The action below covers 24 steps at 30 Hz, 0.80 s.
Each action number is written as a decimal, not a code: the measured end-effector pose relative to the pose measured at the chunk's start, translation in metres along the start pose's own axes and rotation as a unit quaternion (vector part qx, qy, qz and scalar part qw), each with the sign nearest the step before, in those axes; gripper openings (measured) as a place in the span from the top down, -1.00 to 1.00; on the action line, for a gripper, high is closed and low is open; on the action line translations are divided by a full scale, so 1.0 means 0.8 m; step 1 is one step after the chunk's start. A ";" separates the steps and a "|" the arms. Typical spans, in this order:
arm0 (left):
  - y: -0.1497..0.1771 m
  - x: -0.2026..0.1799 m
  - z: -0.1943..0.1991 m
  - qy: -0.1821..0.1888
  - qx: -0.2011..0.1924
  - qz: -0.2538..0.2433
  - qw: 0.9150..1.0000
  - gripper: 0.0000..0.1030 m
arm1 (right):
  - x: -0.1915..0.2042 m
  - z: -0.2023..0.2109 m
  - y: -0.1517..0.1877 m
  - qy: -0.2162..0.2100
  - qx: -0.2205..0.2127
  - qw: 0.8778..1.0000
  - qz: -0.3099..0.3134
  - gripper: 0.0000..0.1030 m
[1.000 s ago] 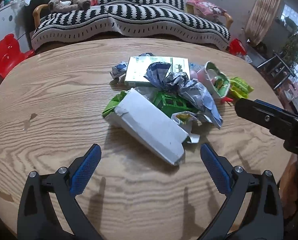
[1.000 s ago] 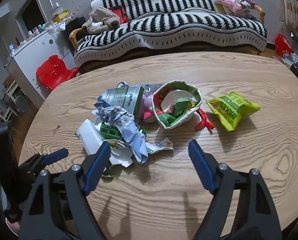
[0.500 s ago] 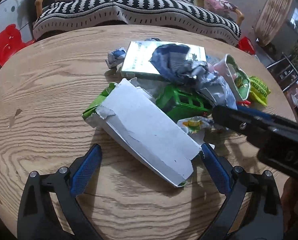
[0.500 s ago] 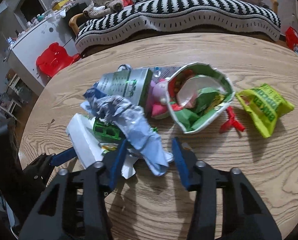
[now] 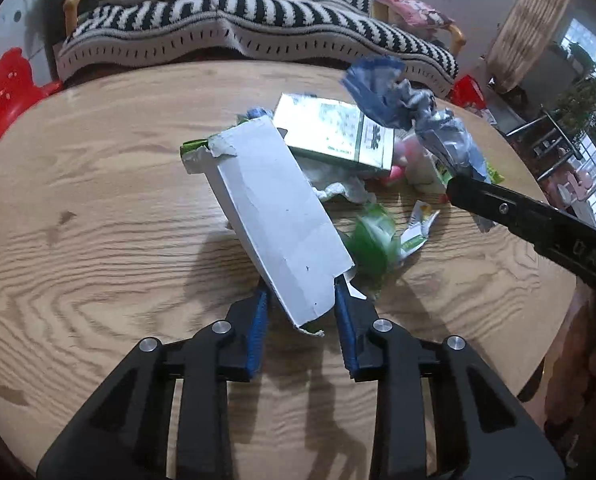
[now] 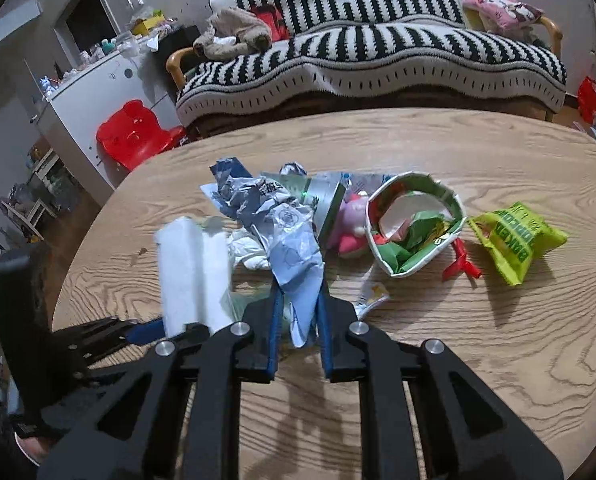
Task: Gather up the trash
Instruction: 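Grasp the white paper box with the left tool while the right tool grasps the crumpled foil wrapper, then carry the white box and foil wrapper to the bin and open both tools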
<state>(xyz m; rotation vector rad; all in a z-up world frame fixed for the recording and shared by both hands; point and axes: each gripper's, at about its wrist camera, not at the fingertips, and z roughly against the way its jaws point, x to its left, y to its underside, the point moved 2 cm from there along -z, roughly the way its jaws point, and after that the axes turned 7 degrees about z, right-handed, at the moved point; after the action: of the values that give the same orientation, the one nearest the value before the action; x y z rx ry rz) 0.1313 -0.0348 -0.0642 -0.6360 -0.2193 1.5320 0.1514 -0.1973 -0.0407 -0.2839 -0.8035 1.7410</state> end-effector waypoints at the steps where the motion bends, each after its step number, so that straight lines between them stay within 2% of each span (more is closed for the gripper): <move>1: 0.000 0.001 0.008 -0.005 -0.005 -0.006 1.000 0.42 | 0.001 0.005 0.002 0.001 -0.002 1.000 0.000 0.69; 6: -0.006 0.005 0.033 -0.015 -0.029 -0.022 0.999 0.42 | 0.001 0.020 0.007 0.003 -0.006 1.000 -0.001 0.69; 15: -0.011 -0.002 0.040 -0.014 -0.032 -0.019 0.999 0.42 | -0.005 0.033 0.014 0.011 -0.007 1.000 -0.004 0.69; 20: -0.013 -0.029 0.046 -0.020 -0.050 -0.043 0.998 0.42 | -0.017 0.053 0.020 0.025 -0.015 1.000 -0.009 0.69; 24: -0.012 -0.068 0.049 0.006 -0.052 -0.064 0.997 0.42 | -0.038 0.081 0.031 0.049 -0.026 0.998 -0.020 0.69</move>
<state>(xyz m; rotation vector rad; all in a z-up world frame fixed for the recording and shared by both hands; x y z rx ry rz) 0.1159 -0.0772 -0.0130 -0.6991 -0.3269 1.3995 0.1059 -0.2523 -0.0153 -0.3831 -0.7797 1.6584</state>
